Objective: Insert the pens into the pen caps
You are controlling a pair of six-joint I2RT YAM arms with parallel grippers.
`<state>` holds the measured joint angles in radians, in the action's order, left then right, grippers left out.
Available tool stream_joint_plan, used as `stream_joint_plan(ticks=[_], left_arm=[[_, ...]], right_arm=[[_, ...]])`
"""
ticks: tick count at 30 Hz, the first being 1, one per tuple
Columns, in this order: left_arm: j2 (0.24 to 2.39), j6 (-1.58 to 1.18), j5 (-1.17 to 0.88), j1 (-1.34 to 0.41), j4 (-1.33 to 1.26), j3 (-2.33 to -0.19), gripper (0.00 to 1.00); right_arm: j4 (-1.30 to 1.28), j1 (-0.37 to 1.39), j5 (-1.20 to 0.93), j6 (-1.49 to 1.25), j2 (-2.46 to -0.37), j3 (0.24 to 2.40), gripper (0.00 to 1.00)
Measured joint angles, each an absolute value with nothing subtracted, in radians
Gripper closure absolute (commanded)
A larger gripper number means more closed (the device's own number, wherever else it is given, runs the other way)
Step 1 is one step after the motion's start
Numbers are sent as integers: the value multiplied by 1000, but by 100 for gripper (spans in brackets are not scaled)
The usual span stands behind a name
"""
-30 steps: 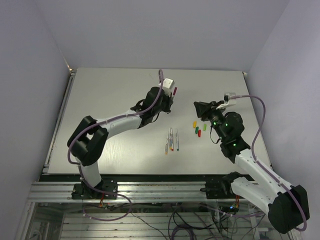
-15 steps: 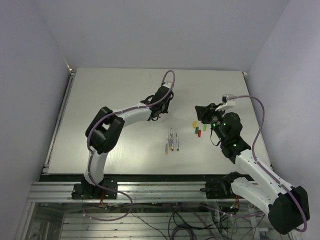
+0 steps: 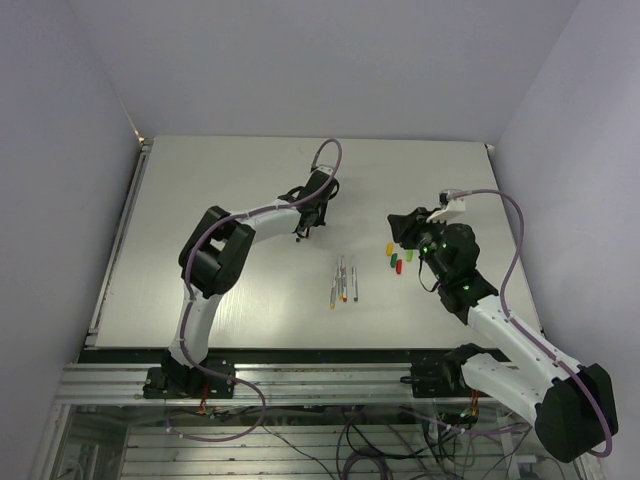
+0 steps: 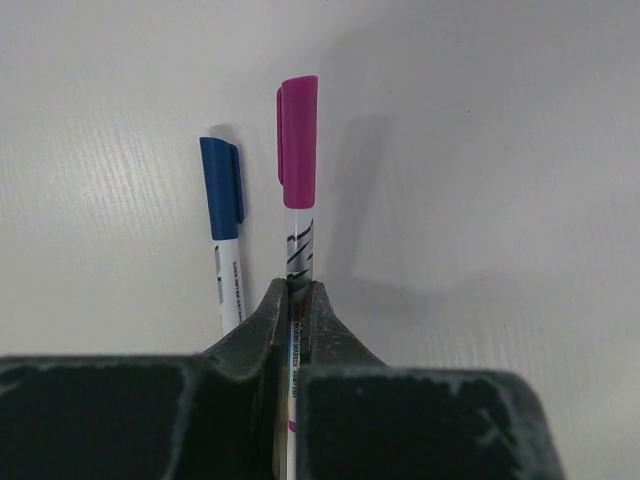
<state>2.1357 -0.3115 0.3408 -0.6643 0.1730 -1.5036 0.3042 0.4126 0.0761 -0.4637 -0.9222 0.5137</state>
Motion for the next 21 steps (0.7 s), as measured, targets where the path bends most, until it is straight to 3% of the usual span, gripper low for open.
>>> stream_joint_plan(ticks=[21], left_arm=[[2159, -376, 341, -662, 185, -1505, 63]], right_arm=[[309, 413, 68, -475, -939, 496, 69]])
